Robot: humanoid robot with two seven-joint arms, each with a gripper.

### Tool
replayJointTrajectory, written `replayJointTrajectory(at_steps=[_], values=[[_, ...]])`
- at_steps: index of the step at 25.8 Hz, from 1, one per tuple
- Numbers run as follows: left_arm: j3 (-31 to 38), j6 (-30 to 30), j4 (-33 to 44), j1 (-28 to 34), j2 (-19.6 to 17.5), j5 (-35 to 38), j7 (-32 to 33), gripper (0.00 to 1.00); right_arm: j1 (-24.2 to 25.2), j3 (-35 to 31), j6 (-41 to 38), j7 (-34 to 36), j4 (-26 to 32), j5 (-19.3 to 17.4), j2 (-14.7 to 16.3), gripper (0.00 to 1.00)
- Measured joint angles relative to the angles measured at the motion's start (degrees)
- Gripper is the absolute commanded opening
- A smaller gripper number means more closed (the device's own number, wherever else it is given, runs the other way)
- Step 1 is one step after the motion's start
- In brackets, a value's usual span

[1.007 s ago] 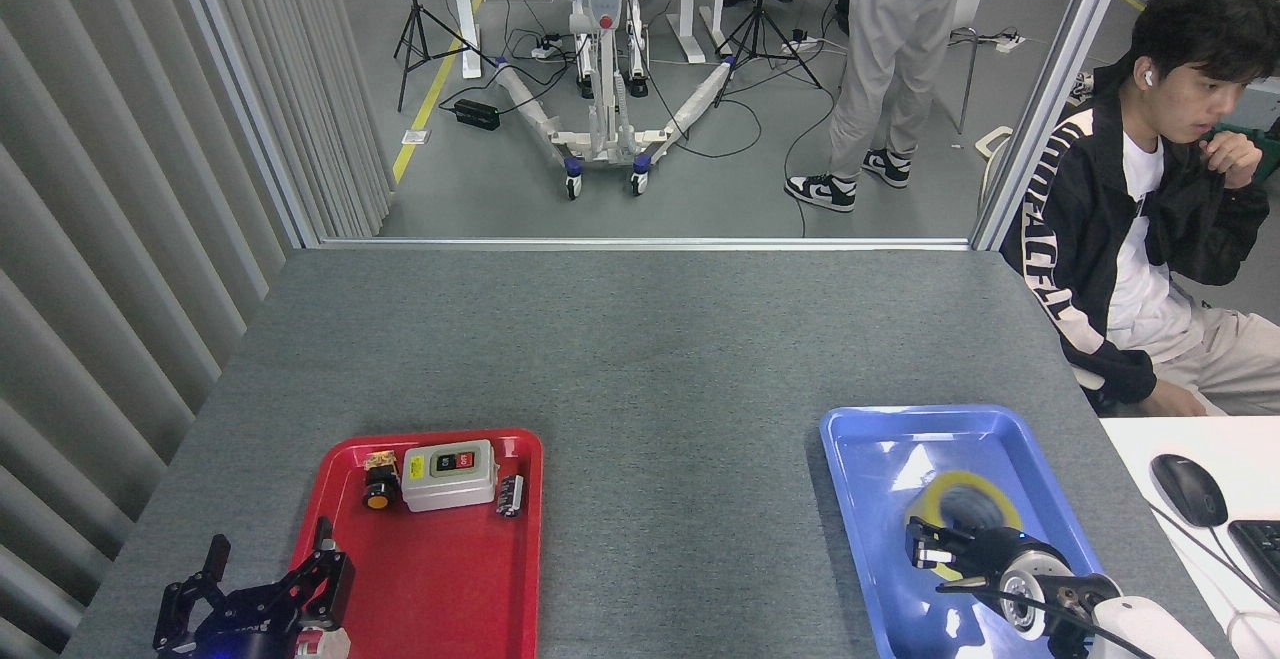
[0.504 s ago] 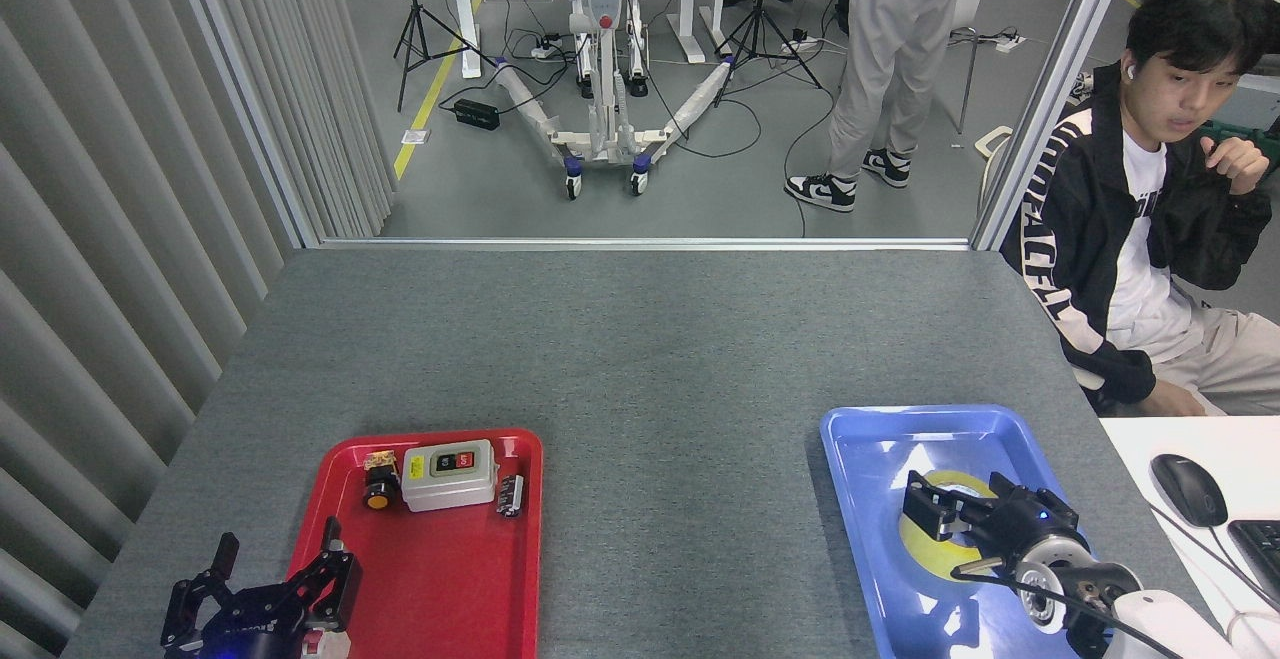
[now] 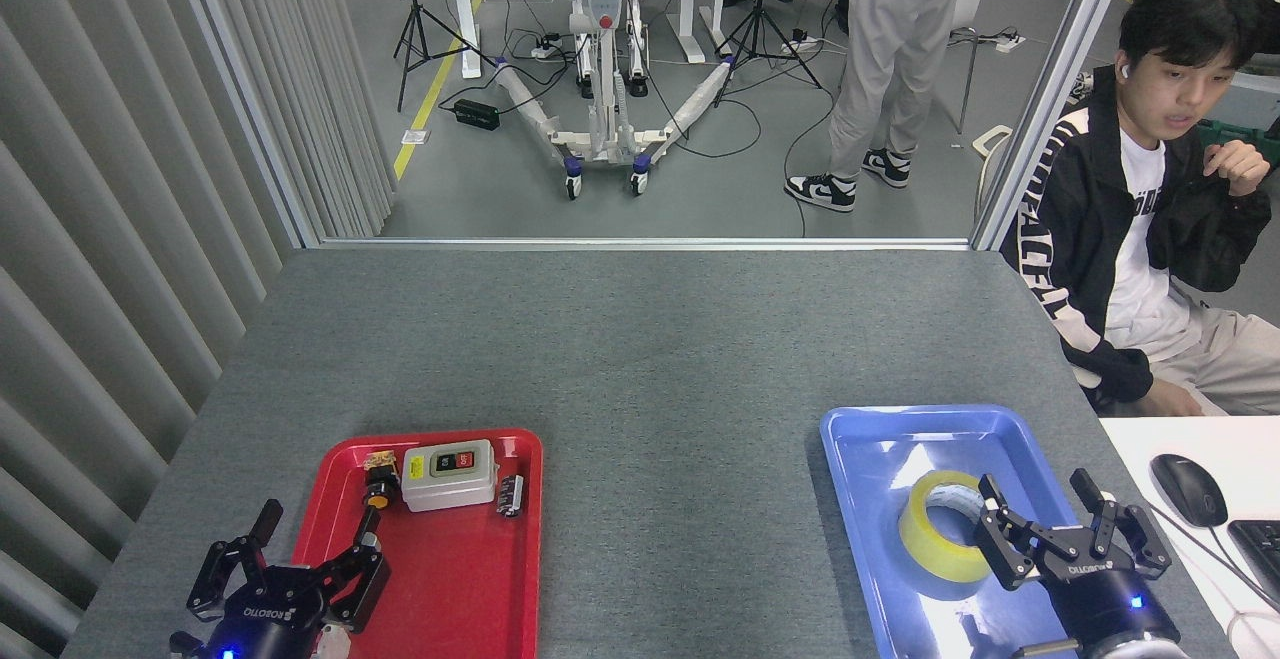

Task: Place and move tape with both arms
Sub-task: 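Open the right gripper and withdraw it from the tape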

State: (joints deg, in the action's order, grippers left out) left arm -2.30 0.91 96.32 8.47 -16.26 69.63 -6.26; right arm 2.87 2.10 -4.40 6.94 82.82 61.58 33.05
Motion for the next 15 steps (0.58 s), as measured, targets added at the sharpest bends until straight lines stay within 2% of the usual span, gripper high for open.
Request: replayJointTrajectory(at_steps=[5,15], values=[[0.1,0.4,-1.0,0.0,2.9,0.0,-1.5,0.99,5.4,-4.3,-0.1,0.5,5.4,2.4,-3.6,0.99],[-0.2,0.4,-2.2,0.1,3.9,-0.1,-2.8,0.99,8.4,-5.6,-0.1,-0.1,8.0,3.0,-8.1,0.99]])
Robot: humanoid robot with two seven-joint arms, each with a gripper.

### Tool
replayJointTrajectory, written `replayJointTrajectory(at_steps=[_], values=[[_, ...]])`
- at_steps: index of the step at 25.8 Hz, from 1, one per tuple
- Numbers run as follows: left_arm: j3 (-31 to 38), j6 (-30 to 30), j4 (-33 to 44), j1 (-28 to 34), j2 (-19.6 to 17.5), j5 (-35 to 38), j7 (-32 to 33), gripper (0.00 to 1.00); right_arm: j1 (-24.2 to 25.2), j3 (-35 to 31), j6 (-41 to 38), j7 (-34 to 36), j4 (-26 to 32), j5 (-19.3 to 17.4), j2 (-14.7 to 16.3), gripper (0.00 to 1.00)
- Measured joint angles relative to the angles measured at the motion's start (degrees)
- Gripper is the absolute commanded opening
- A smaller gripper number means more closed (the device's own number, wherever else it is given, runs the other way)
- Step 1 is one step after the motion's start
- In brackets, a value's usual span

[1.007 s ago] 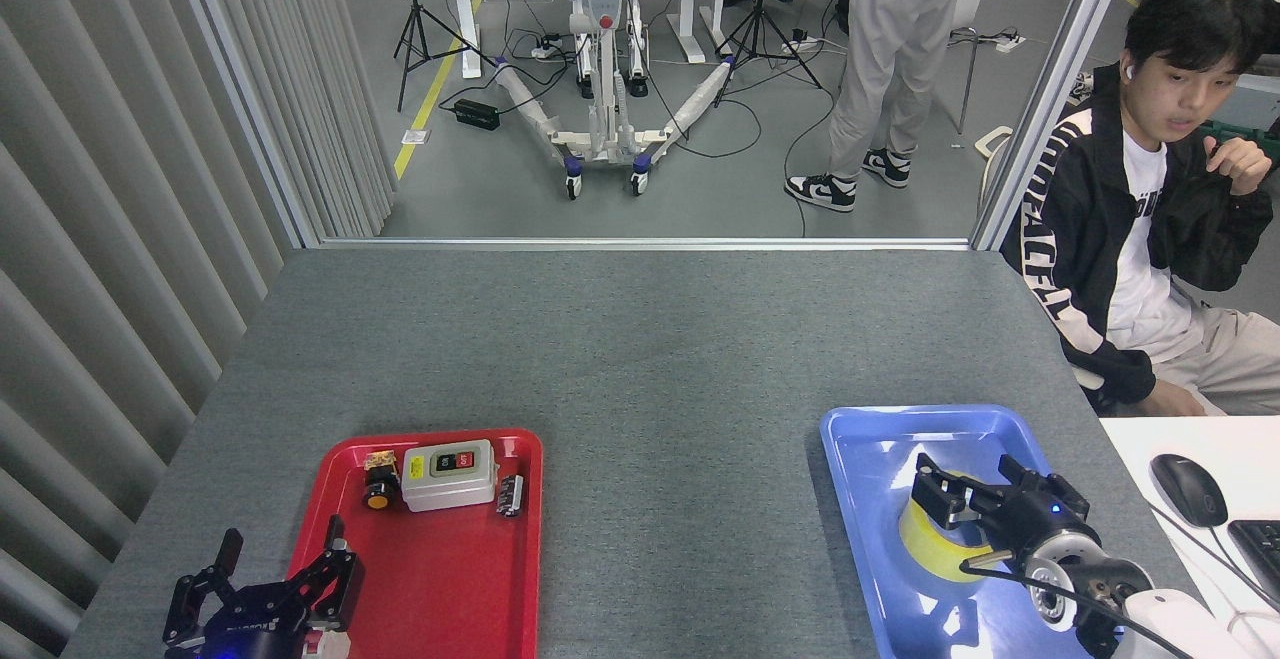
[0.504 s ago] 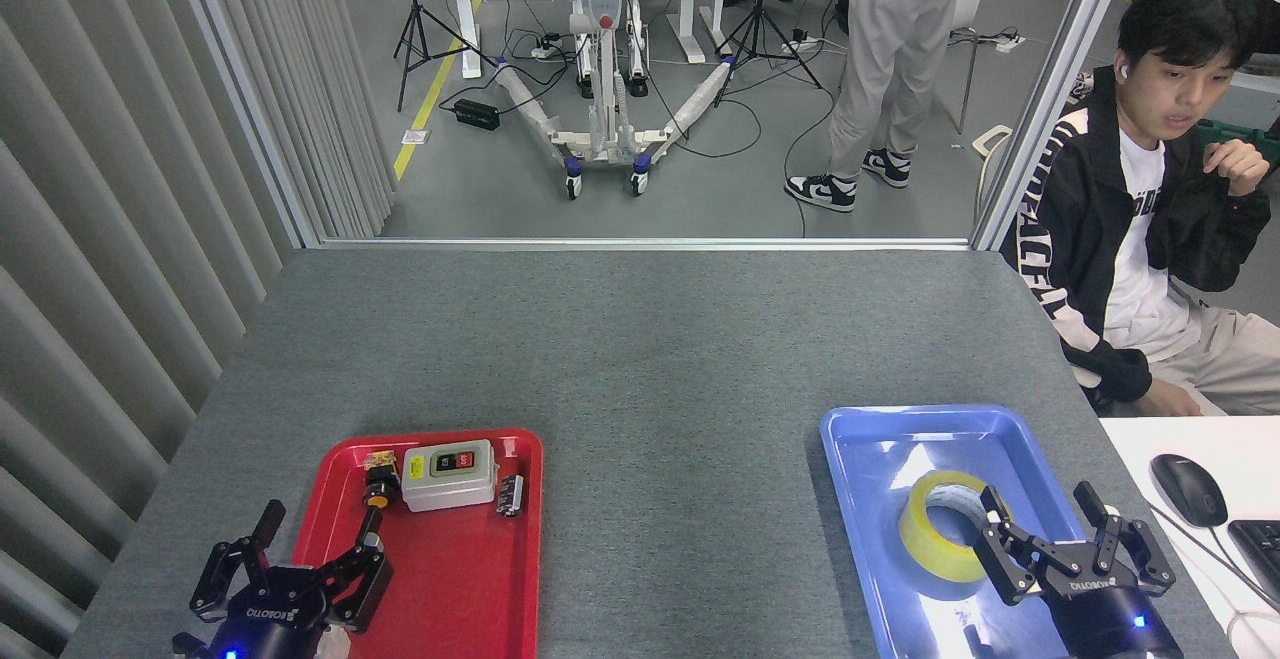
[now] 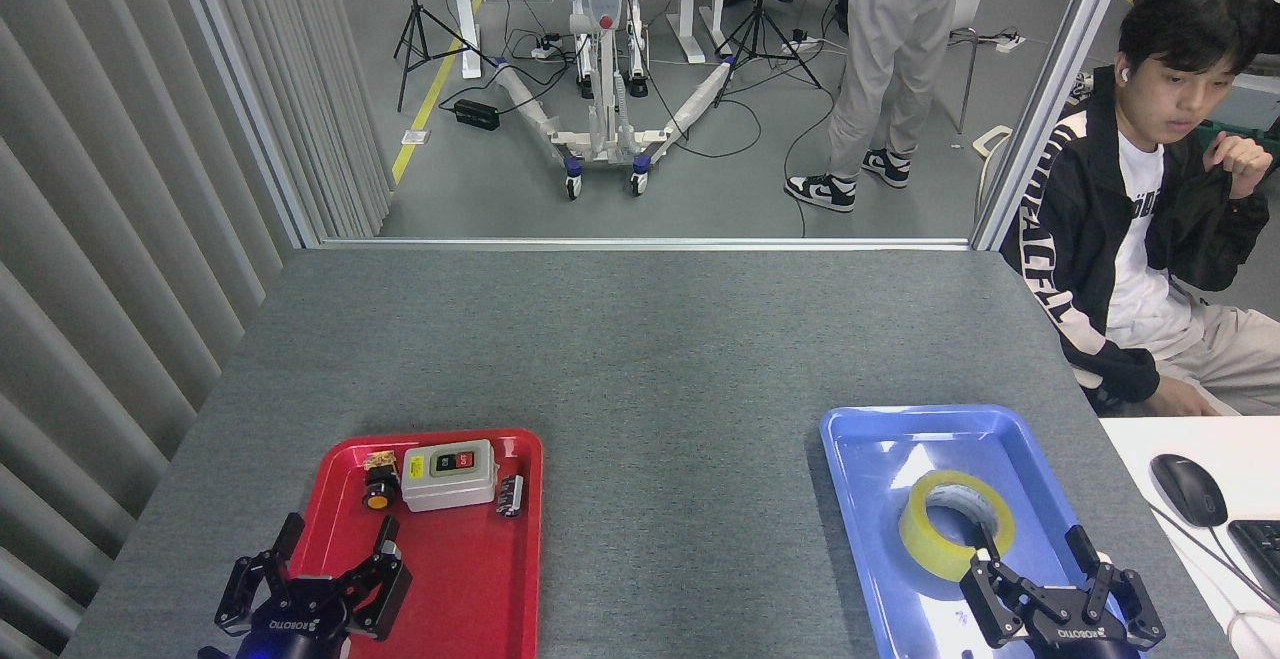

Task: Place and move tape with both arms
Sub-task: 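Open the right gripper and withdraw it from the tape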

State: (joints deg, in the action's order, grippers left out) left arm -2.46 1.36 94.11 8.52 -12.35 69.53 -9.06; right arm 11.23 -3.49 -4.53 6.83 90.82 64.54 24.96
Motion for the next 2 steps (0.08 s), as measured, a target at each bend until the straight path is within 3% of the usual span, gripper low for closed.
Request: replayJointTrajectory(at_steps=[2], values=[[0.0,-0.1,0.0,0.0,0.0,0.0,-1.0,0.99,0.7,0.0,0.0,-0.1,0.7,0.2,-0.6,0.99]])
